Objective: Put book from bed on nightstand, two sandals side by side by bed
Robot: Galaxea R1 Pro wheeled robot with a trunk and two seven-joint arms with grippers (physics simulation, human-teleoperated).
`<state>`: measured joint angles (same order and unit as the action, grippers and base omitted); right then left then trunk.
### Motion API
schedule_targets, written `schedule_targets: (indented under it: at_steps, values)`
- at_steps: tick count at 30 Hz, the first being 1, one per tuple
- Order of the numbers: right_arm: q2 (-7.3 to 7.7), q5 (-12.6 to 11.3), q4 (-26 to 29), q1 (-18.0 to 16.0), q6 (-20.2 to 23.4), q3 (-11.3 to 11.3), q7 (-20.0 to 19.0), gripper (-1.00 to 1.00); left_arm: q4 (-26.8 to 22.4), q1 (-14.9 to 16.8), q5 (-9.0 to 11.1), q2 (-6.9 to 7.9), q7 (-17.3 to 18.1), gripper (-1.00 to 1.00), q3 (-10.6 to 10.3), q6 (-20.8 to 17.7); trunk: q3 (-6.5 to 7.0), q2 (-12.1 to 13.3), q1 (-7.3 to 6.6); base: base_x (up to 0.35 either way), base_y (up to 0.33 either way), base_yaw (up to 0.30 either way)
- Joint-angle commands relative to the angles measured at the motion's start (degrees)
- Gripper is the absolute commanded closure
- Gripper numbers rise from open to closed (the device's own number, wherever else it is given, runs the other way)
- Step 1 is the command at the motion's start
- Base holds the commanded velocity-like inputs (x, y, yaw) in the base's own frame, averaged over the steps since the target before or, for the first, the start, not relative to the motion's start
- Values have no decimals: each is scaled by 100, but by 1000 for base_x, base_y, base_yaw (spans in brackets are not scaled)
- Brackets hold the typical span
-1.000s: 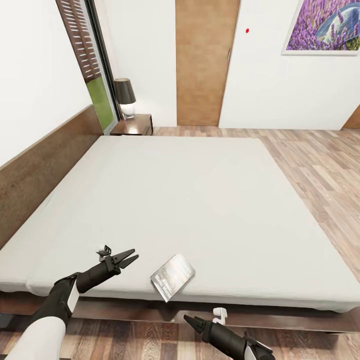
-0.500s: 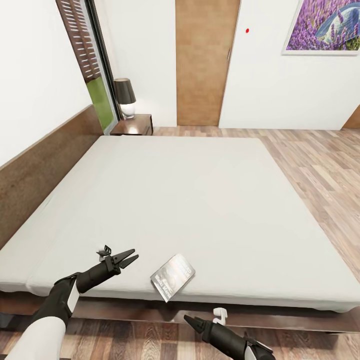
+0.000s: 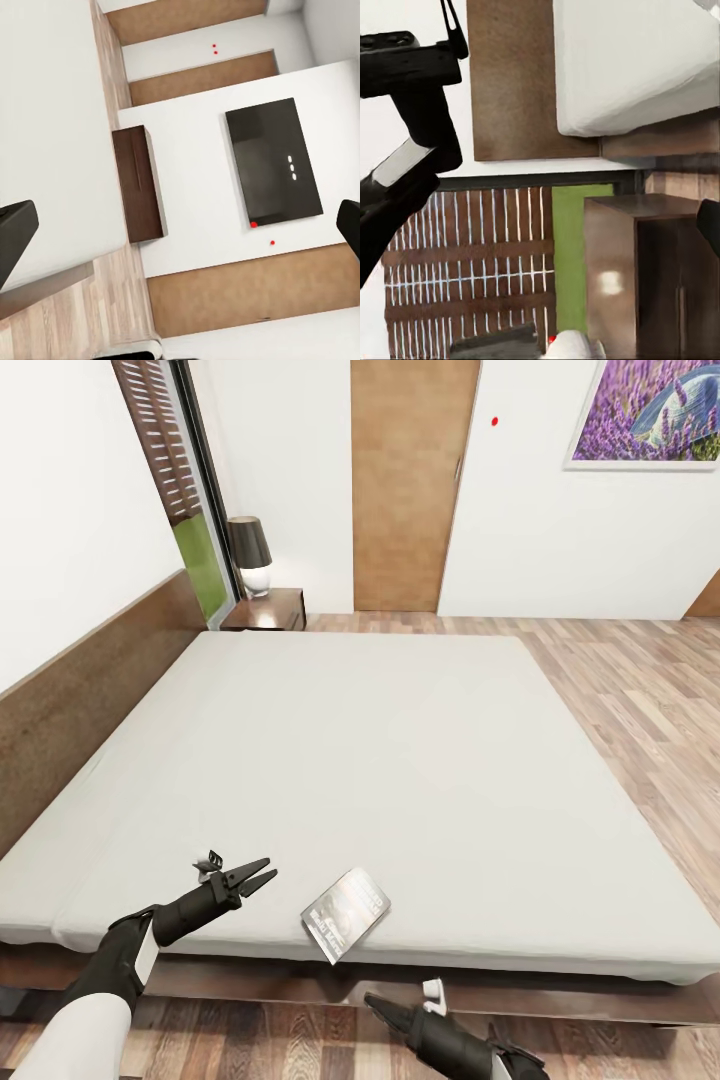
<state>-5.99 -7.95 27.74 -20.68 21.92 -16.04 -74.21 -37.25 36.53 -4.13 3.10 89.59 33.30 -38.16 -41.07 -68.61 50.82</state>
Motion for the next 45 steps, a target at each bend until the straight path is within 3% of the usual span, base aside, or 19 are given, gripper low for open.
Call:
schedule_targets:
  at_steps: [1, 11, 40, 45]
  values:
    - [-6, 1, -88, -2, 331, -36, -321, -100, -1, 4, -44, -3, 41, -100, 19, -60, -4, -3, 0, 0, 0, 0]
    - [-3, 0, -171, -6, 513, -39, -489, -100, -1, 4, -44, -3, 41, -100, 21, -60, -4, -3, 0, 0, 0, 0]
    - [0, 7, -153, -3, 462, -41, -454, -100, -1, 4, -44, -3, 41, -100, 21, -60, -525, -1166, 637, 0, 0, 0]
    - [20, 5, -91, -5, 462, -54, -459, -100, -1, 4, -44, -1, 41, -100, 20, -60, -525, -1166, 637, 0, 0, 0]
